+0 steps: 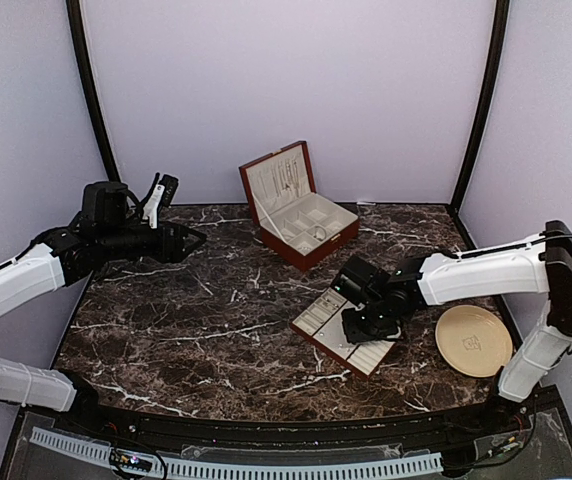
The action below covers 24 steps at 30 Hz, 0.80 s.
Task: Organize the mixed jewelry
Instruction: Pick up the earring from the earring holder.
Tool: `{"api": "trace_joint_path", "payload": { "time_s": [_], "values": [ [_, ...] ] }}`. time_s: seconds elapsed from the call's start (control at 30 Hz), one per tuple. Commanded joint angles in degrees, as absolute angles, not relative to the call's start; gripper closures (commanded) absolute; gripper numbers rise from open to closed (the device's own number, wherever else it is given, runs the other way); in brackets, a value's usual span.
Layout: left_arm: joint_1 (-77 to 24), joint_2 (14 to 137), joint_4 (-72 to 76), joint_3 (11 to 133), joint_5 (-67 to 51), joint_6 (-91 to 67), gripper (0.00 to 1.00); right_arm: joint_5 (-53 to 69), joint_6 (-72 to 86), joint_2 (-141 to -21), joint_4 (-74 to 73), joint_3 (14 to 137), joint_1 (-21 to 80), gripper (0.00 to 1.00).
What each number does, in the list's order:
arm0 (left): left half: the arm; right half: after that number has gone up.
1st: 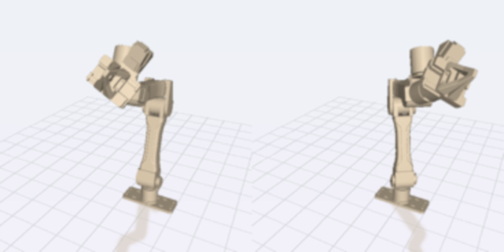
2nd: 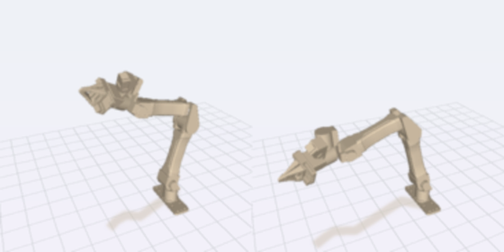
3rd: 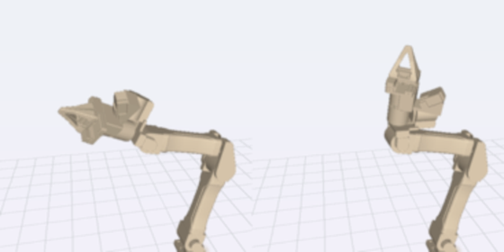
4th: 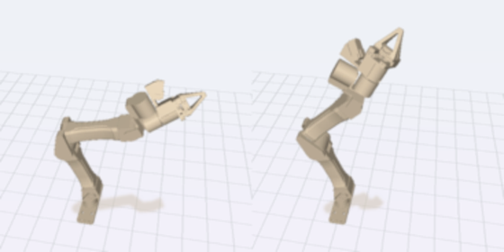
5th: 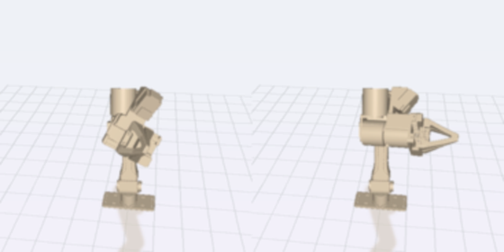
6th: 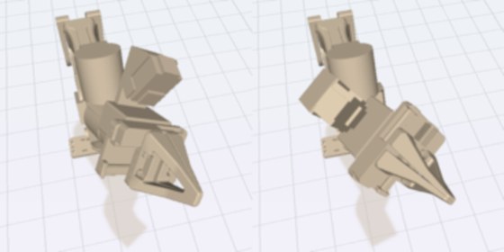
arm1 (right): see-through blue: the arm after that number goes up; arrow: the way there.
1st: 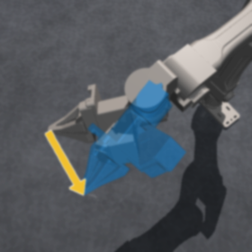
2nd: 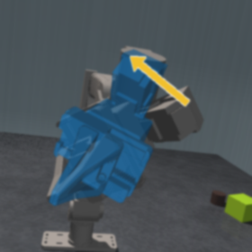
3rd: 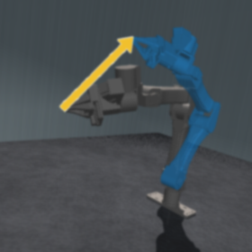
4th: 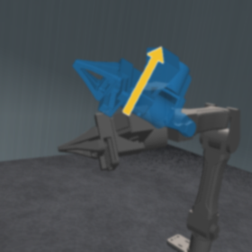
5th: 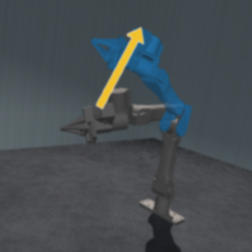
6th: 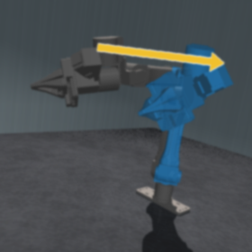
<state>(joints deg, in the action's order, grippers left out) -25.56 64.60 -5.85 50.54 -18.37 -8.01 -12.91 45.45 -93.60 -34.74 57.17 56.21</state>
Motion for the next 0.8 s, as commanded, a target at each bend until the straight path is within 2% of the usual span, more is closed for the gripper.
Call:
{"api": "trace_joint_path", "payload": {
  "time_s": [0.0,0.23,0.47,0.63,0.77],
  "values": [
    [-25.52,63.63,-4.75,49.97,-18.47,-8.33,0.38,-15.03,44.17,-95.23,-37.08,59.58,56.94,0.81],
    [-25.56,63.48,-4.75,50.01,-18.62,-8.27,0.38,-15.54,44.11,-96.18,-37.18,60.18,57.13,0.88],
    [-25.54,63.46,-4.67,50.01,-18.69,-8.27,0.38,-15.84,45.40,-95.65,-37.96,60.41,57.19,1.00],
    [-25.53,63.46,-4.74,50.01,-18.63,-8.28,0.38,-13.79,46.85,-91.92,-35.45,59.08,56.45,1.00],
    [-25.55,63.45,-4.61,49.88,-18.69,-8.33,0.38,-5.87,49.68,-85.42,-25.04,51.67,52.83,1.00]
  ]
}}
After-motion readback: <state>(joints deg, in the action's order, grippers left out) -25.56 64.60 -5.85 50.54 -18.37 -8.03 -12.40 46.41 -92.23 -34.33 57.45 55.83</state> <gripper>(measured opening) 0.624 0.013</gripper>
